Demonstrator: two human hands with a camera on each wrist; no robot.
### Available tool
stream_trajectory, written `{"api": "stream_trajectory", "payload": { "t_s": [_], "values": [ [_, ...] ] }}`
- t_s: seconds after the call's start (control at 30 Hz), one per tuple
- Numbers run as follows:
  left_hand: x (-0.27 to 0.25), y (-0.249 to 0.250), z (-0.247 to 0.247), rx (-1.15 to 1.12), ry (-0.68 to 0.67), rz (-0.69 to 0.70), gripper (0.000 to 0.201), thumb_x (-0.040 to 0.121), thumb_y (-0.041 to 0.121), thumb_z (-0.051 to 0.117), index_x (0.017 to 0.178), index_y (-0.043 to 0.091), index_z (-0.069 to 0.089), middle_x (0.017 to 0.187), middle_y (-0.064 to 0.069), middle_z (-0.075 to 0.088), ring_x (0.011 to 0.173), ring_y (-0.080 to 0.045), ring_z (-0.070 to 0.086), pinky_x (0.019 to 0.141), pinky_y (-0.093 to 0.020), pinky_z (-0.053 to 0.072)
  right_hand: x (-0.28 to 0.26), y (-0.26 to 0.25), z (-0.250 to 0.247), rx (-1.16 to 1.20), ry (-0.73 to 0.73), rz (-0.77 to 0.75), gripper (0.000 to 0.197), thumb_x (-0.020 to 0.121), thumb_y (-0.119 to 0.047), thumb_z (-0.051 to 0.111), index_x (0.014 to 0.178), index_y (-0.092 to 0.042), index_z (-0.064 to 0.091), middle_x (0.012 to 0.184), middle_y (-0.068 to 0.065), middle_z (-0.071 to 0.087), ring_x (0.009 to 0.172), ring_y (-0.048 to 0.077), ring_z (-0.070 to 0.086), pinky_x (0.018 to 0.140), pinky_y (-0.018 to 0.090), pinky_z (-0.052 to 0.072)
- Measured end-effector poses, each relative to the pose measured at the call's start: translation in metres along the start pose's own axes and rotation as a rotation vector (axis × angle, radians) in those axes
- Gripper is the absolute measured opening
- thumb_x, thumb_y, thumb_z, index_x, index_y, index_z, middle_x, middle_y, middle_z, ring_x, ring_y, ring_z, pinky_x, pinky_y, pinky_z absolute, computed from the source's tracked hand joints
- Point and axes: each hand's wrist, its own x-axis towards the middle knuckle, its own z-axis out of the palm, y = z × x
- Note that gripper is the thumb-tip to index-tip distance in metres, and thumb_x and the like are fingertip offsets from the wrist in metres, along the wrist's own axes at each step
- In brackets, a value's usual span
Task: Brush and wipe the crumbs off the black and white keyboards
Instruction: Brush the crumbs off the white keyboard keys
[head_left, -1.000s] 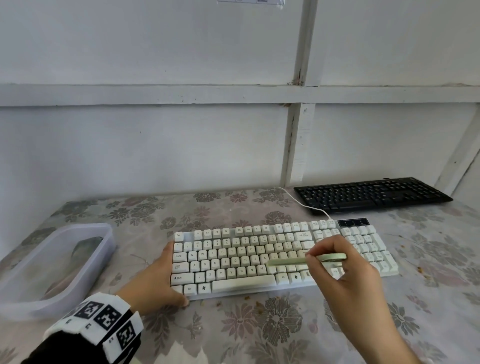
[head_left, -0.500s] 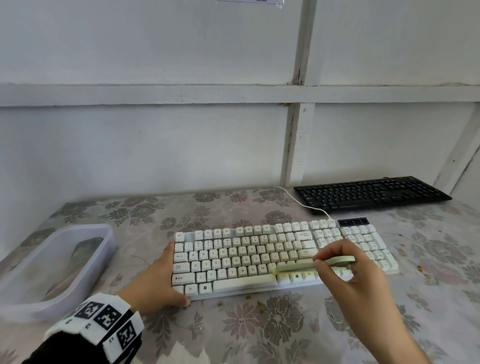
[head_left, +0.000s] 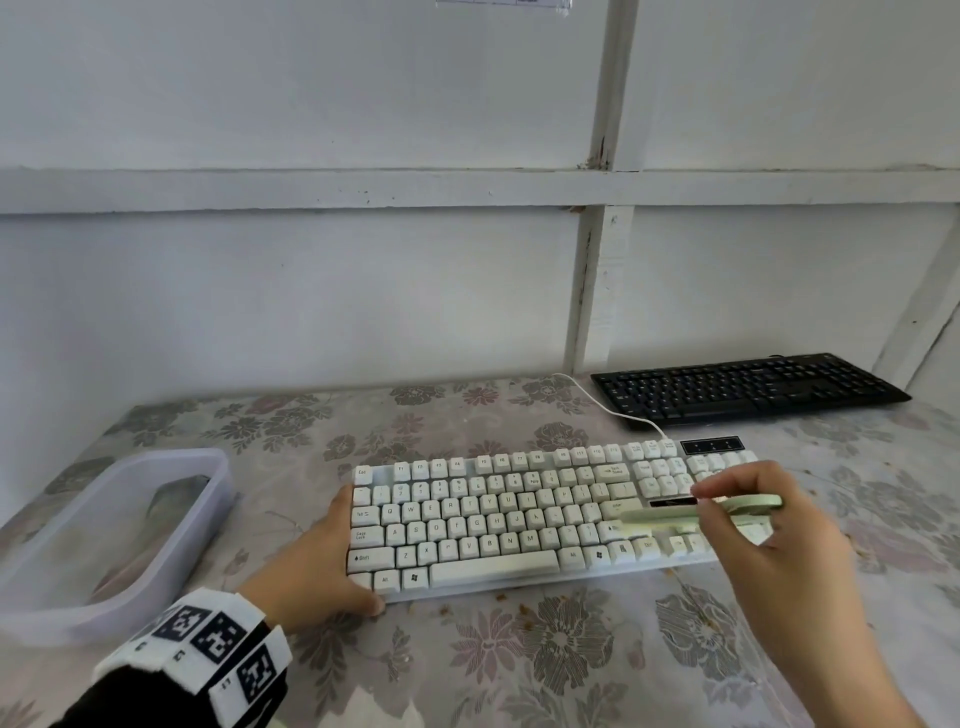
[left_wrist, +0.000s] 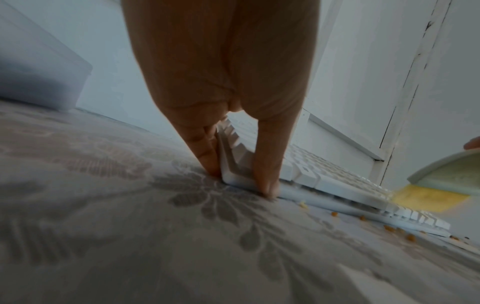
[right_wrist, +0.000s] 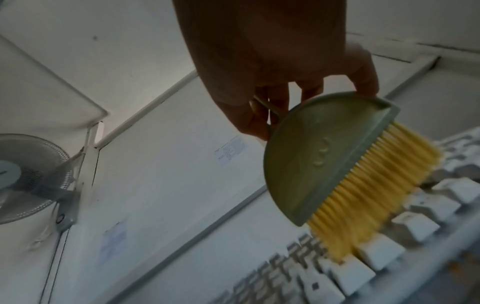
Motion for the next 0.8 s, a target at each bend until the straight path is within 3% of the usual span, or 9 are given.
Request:
{"api": "stream_trajectory", "payload": {
  "t_s": [0.07,0.13,0.23,0.3,0.47,0.57,0.63,0.7,0.8],
  "values": [
    [0.000,0.000,0.000,0.003,-0.004,-0.003,0.118,0.058,0.023,0.081,0.142,0.036,-0.002,0.127,0.013,0.046,0.112,-0.007,0.049,0.097,-0.026,0.043,0.000,-0.003,-0.001,0.161,-0.031,0.009,0.022,0.084,-0.003,0.065,0.074,-0.023,0.061,0.074,-0.001,0.066,0.063,0.042,0.045,0.043,0.018,0.035],
    [0.000,0.001,0.000,0.003,-0.003,-0.005,0.118,0.060,0.022,0.081,0.142,0.035,-0.002,0.127,0.013,0.046,0.111,-0.007,0.049,0.094,-0.023,0.042,-0.002,-0.003,0.003,0.226,-0.101,0.026,0.020,0.083,-0.004,0.066,0.077,-0.023,0.062,0.076,-0.005,0.068,0.064,0.046,0.046,0.045,0.028,0.035],
    [-0.001,0.003,0.000,0.001,0.002,-0.009,0.119,0.060,0.021,0.081,0.143,0.035,-0.003,0.125,0.014,0.046,0.111,-0.007,0.049,0.093,-0.021,0.041,-0.002,0.005,0.007,0.191,-0.144,0.054,0.021,0.083,-0.004,0.066,0.075,-0.024,0.062,0.077,-0.006,0.068,0.062,0.044,0.051,0.049,0.022,0.034],
    [-0.001,0.003,0.000,0.005,0.000,-0.009,0.119,0.060,0.021,0.081,0.142,0.036,-0.004,0.124,0.014,0.046,0.111,-0.007,0.049,0.095,-0.023,0.041,0.003,0.010,0.003,0.145,-0.095,0.067,0.019,0.084,-0.004,0.065,0.075,-0.020,0.061,0.073,-0.006,0.066,0.063,0.045,0.055,0.045,0.020,0.033],
    [-0.001,0.003,0.000,0.009,-0.001,-0.010,0.118,0.060,0.021,0.082,0.142,0.034,-0.001,0.124,0.014,0.047,0.110,-0.007,0.050,0.096,-0.024,0.042,0.006,0.004,-0.003,0.017,-0.061,0.028,0.015,0.085,-0.004,0.064,0.079,-0.018,0.060,0.082,-0.018,0.064,0.063,0.038,0.050,0.041,0.013,0.031],
    [0.000,0.003,0.001,0.002,-0.002,-0.007,0.117,0.061,0.019,0.081,0.142,0.034,-0.001,0.118,0.017,0.046,0.108,-0.005,0.049,0.085,-0.016,0.040,0.006,0.006,-0.006,0.013,-0.090,0.030,0.016,0.085,-0.005,0.063,0.078,-0.019,0.060,0.079,-0.008,0.066,0.051,0.034,0.042,0.040,0.013,0.029],
    [0.001,0.003,0.001,-0.011,0.003,-0.007,0.117,0.060,0.018,0.082,0.142,0.035,-0.001,0.118,0.017,0.045,0.108,-0.004,0.049,0.083,-0.015,0.039,0.013,0.012,-0.013,-0.103,-0.031,0.030,0.020,0.086,-0.007,0.062,0.077,-0.024,0.057,0.077,0.000,0.064,0.043,0.017,0.040,0.040,0.013,0.032],
    [0.001,0.001,0.002,-0.016,0.004,-0.009,0.117,0.059,0.018,0.082,0.141,0.036,0.000,0.119,0.017,0.046,0.108,-0.004,0.049,0.085,-0.017,0.040,0.019,0.016,-0.022,-0.152,0.036,0.047,0.021,0.086,-0.008,0.062,0.077,-0.027,0.056,0.083,0.001,0.063,0.046,0.015,0.043,0.043,0.012,0.035],
    [0.001,0.000,0.002,-0.012,-0.002,-0.004,0.118,0.058,0.020,0.082,0.142,0.035,0.000,0.124,0.015,0.046,0.110,-0.005,0.049,0.091,-0.020,0.041,0.021,0.017,-0.031,0.024,0.027,0.058,0.015,0.085,-0.006,0.064,0.079,-0.019,0.061,0.076,-0.002,0.065,0.055,0.011,0.051,0.046,0.011,0.036]
  ]
}}
